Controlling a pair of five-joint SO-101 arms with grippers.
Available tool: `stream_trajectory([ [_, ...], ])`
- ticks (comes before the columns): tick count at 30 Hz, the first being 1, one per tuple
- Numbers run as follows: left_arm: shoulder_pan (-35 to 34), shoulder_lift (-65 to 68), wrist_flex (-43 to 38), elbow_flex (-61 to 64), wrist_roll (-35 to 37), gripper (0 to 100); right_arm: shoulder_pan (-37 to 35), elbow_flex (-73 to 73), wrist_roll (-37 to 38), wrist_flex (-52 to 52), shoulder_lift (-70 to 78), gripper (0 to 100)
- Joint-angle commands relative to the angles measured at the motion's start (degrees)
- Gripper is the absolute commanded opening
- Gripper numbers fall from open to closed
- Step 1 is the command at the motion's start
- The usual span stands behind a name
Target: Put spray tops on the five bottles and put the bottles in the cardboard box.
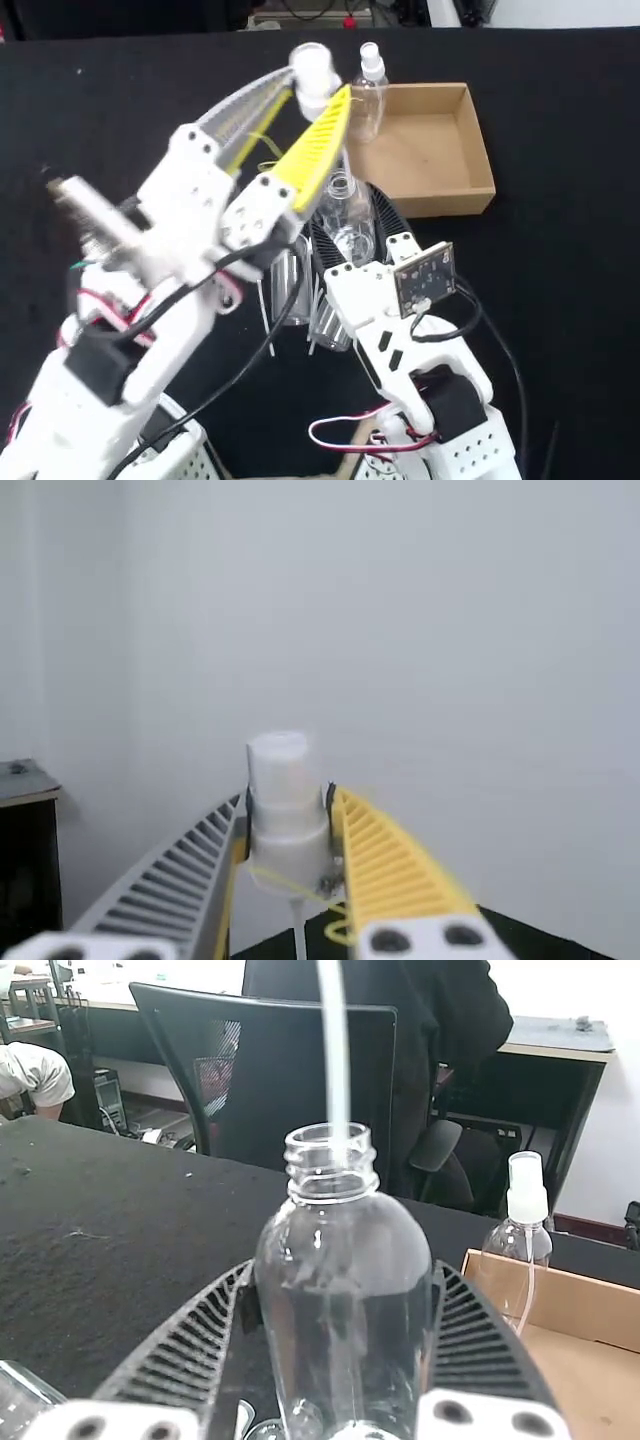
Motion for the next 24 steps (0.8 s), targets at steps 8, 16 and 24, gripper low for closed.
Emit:
stream_trajectory([
  [8, -2.7, 3.9, -1.5, -4.6, -1.6, 8, -0.4, -0.2, -0.5, -2.1, -0.9, 20.1],
  [16, -2.7, 3.9, -1.0, -9.8, -1.6, 8, -0.4, -0.2, -0.5, -2.1, -0.9, 20.1],
  [24, -2.7, 3.8, 3.7, -9.6, -1.6, 8, -0.4, -0.2, -0.5, -2.1, -0.9, 20.1],
])
